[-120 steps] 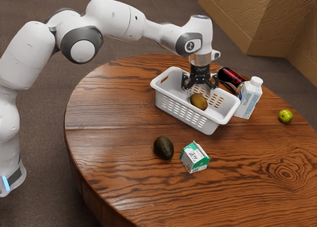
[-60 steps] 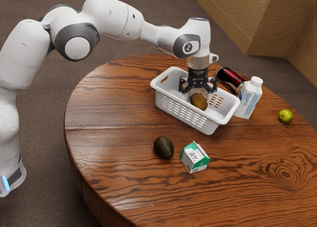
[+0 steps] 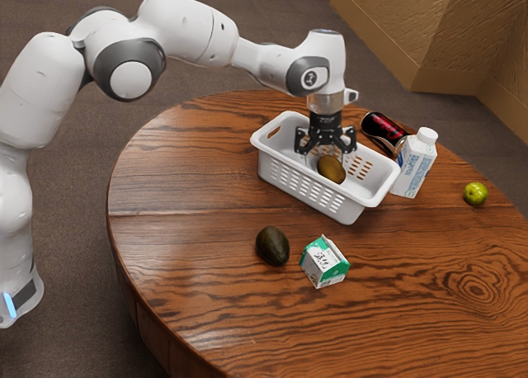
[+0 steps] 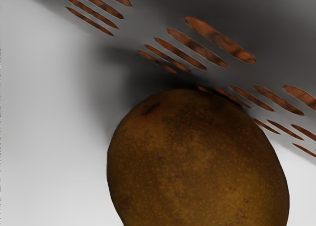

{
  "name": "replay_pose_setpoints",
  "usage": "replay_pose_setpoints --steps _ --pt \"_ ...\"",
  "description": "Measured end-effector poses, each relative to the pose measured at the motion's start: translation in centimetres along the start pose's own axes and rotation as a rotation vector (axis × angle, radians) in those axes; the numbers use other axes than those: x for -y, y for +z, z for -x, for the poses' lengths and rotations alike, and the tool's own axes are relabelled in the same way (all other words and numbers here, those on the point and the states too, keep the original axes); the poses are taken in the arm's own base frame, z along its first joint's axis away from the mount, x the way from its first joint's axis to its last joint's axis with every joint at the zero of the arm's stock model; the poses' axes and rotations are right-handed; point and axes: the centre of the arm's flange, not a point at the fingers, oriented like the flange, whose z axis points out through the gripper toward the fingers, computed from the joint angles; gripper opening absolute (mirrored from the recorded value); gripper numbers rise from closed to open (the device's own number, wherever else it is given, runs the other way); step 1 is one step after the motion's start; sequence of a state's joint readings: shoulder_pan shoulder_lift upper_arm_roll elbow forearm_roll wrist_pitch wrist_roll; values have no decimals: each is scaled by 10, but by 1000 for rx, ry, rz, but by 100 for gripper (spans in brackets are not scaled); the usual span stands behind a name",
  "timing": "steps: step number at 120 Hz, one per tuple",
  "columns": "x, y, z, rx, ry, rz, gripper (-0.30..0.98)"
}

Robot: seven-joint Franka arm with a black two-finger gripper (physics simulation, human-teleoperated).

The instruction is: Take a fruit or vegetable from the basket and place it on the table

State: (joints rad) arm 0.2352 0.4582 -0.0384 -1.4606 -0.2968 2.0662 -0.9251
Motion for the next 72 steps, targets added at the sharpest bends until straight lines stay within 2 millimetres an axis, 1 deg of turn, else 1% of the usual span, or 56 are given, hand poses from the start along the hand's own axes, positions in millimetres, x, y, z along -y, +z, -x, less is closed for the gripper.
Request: replay_pose_setpoints --steps 10,26,39,53,72 --pt "-1 4 -3 -4 -1 4 69" --pt "1 2 -9 -18 -6 14 68" --pt "0 3 -12 -24 -7 20 64" --pt "-1 3 -13 -30 -6 27 62" --pt "-2 7 -14 -32 1 32 66"
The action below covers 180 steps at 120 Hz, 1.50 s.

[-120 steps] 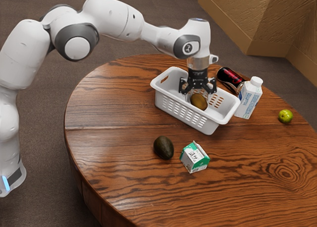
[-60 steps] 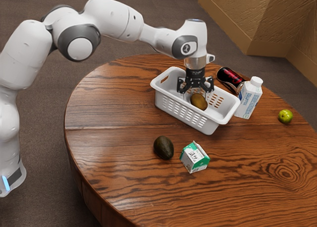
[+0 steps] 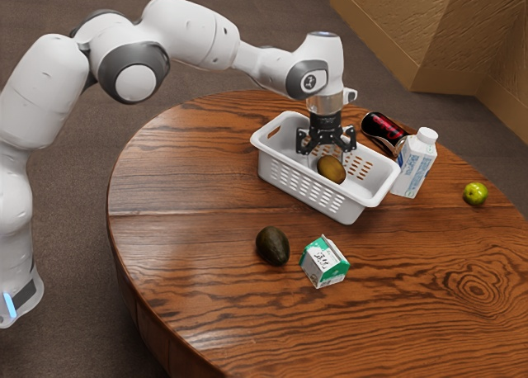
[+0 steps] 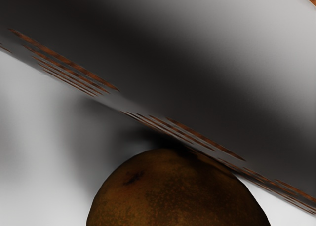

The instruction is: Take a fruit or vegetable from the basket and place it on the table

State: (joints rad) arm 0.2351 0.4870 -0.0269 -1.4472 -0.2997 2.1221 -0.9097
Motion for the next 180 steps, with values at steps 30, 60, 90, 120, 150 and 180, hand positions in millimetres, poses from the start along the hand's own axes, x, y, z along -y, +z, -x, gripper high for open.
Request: replay_pose_setpoints --steps 30,60,90,120,150,180 --pt "-4 5 3 -9 28 13 68" --pt "-5 11 4 -12 48 6 64" --pt "-6 6 6 -20 36 13 47" --pt "-8 10 7 -11 21 19 47" --pt "-7 17 6 6 10 21 44" --pt "-5 17 6 22 -6 29 37"
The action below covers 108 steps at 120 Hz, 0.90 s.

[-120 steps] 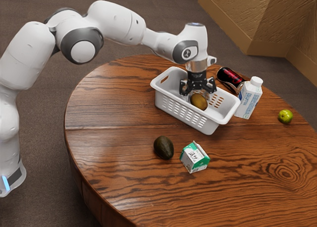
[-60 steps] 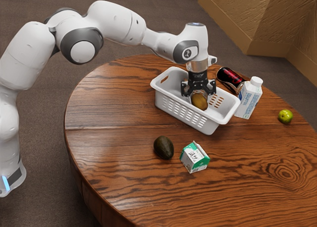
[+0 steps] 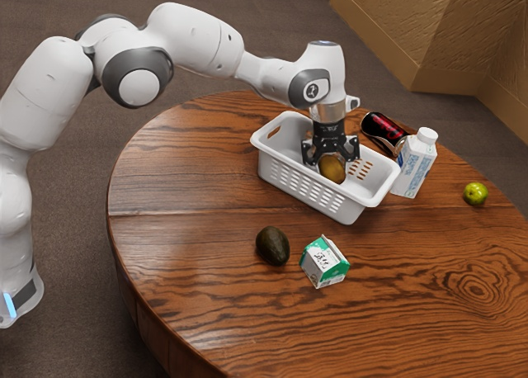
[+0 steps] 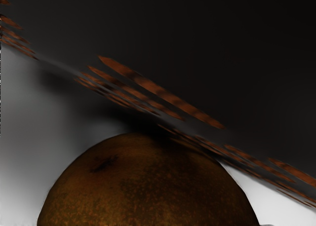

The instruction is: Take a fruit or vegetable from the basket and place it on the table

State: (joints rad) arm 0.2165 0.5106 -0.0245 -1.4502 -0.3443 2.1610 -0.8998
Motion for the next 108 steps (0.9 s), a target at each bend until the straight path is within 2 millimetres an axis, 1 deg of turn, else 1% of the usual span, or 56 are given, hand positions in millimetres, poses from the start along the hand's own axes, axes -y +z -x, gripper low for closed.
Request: replay_pose_setpoints --steps 16,36,42,52,57,60,65,71,81,88,98,108 --pt "0 -3 2 0 -8 3 35" --pt "-6 -18 13 -18 -5 15 33" --pt "-11 -28 22 -26 4 26 32" --pt "-14 -60 41 -50 19 49 32" --pt "-19 -79 56 -70 40 65 33" --pt "-23 -93 69 -86 61 75 32" --pt "-33 -109 97 -109 108 87 33" --pt "-47 -120 136 -123 171 95 33" --pt "-65 -123 196 -128 257 103 33" --pt "-77 -124 231 -130 306 115 33" --pt "-97 -118 264 -125 349 136 33" --pt "-107 -106 283 -118 364 149 33"
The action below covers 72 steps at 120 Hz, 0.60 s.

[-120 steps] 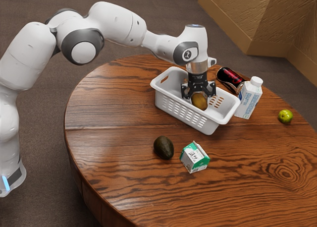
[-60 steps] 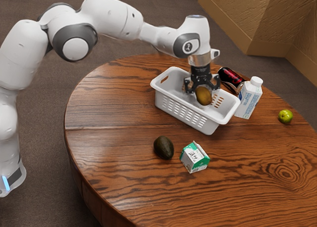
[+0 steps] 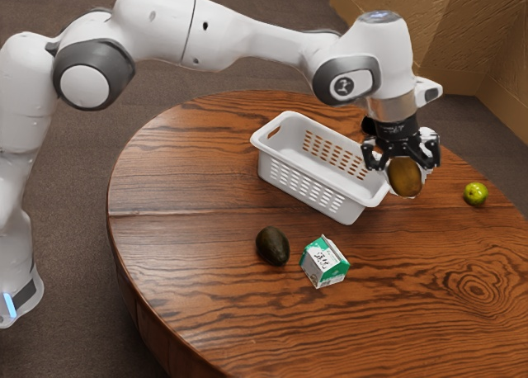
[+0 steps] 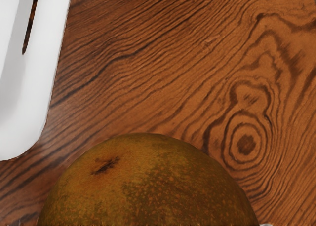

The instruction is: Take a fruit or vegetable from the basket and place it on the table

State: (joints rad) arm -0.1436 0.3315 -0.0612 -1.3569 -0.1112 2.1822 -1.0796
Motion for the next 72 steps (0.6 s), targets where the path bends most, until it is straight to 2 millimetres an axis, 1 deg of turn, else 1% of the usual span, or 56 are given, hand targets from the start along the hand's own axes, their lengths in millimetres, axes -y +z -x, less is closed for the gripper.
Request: replay_pose_setpoints --steps 8,15,20,30,42,46,54,56,58,60,62,63,66,68,70,72 --pt "-6 10 8 4 -1 10 33" --pt "-11 13 15 9 0 24 46" --pt "-13 14 19 11 -1 36 52" --pt "-16 18 22 10 -9 54 59" --pt "-19 20 22 4 -20 75 64" --pt "-18 17 20 -2 -28 79 65" --pt "-5 0 -10 -39 -88 91 66" --pt "0 -11 -16 -46 -109 94 66" --pt "5 -28 -24 -53 -135 97 67" --pt "12 -49 -33 -63 -168 98 67" --pt "20 -76 -44 -79 -203 95 67" --pt "26 -96 -49 -90 -221 95 67" --pt "47 -148 -66 -125 -283 86 67" --pt "64 -176 -76 -143 -329 71 68" --pt "83 -198 -85 -153 -382 50 68" --pt "106 -211 -94 -155 -441 20 68"
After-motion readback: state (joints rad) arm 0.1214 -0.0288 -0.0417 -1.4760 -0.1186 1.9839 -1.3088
